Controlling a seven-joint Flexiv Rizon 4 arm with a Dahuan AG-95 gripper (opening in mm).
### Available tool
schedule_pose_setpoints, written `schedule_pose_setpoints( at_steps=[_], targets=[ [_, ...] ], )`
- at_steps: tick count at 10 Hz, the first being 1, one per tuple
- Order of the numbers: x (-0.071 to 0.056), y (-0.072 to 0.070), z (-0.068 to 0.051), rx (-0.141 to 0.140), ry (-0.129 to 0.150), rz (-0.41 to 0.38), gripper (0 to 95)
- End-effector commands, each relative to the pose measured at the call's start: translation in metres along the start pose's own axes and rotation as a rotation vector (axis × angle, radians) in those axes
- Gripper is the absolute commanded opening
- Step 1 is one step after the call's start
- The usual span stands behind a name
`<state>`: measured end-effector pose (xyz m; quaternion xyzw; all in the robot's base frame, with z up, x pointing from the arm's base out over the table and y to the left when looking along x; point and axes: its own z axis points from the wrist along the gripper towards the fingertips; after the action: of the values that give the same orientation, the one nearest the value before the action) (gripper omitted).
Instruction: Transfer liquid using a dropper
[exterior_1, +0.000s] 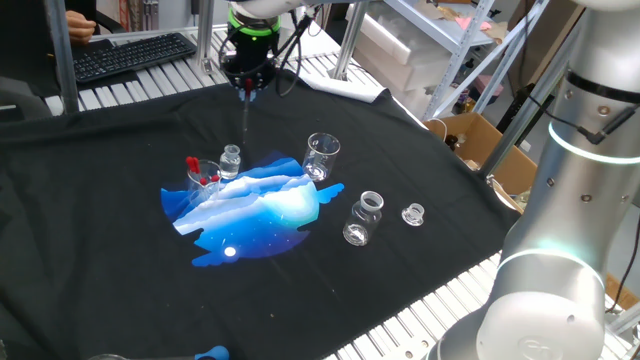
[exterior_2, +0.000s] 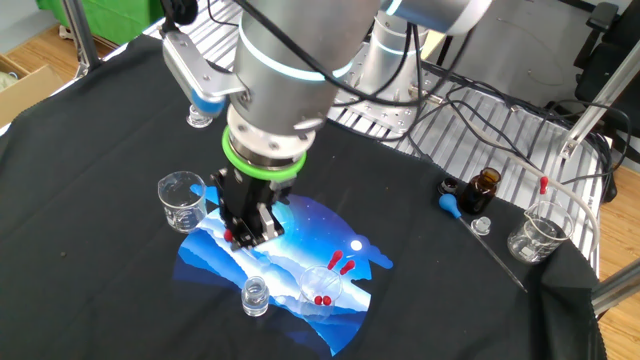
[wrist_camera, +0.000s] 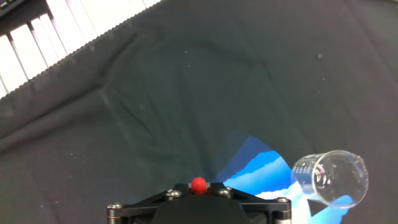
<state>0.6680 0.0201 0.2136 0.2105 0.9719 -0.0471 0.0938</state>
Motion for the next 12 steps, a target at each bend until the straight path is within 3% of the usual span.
schedule_pose_setpoints(
  at_steps=[1,8,10,12],
  targets=[
    [-0.002,-0.009,-0.003,0.001,-0.007,-0.026,0.0],
    [-0.006,-0.047,-0.01,0.01,-0.055,-0.115,0.0],
    [-0.007,-0.054,-0.012,0.009,-0.06,-0.127,0.0],
    [-0.007,-0.057,-0.013,0.025,-0.078,-0.14,0.0]
  ],
)
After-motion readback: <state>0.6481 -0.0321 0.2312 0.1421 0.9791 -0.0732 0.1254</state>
